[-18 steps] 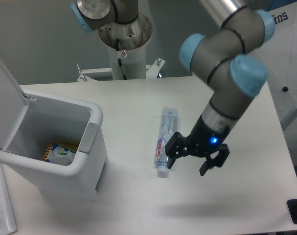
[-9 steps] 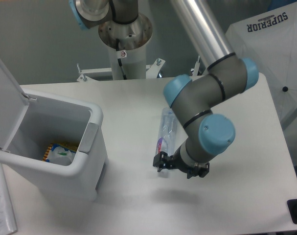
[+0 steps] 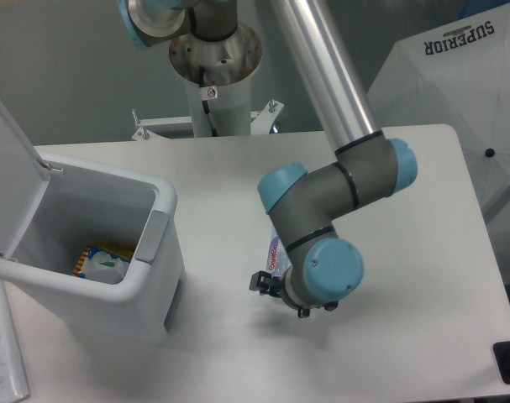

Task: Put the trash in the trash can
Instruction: 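Lower the gripper to the bottle cap end and close on it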

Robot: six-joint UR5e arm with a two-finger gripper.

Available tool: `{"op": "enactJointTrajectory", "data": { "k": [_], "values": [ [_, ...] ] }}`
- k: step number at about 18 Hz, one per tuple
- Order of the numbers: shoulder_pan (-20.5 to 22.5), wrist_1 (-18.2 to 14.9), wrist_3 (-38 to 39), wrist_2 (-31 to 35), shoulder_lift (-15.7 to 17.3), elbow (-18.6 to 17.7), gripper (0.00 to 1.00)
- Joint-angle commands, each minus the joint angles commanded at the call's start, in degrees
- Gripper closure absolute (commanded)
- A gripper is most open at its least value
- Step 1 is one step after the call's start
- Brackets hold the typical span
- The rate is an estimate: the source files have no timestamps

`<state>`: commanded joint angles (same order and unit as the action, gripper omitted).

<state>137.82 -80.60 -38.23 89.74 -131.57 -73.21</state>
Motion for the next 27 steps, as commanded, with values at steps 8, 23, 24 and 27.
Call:
{"op": "enactJointTrajectory", "data": {
  "k": [8, 23, 24, 27],
  "values": [
    [-0.44, -3.6, -0.26, 2.63, -0.26, -0.44, 0.35],
    [0.61, -3.17, -2.45, -3.76, 5.0, 4.73, 1.0],
    [0.96, -3.08, -2.81, -5.26, 5.62, 5.7, 1.0],
    [1.84, -1.85, -2.81, -10.26, 7.55, 7.9, 1.0]
  ]
}}
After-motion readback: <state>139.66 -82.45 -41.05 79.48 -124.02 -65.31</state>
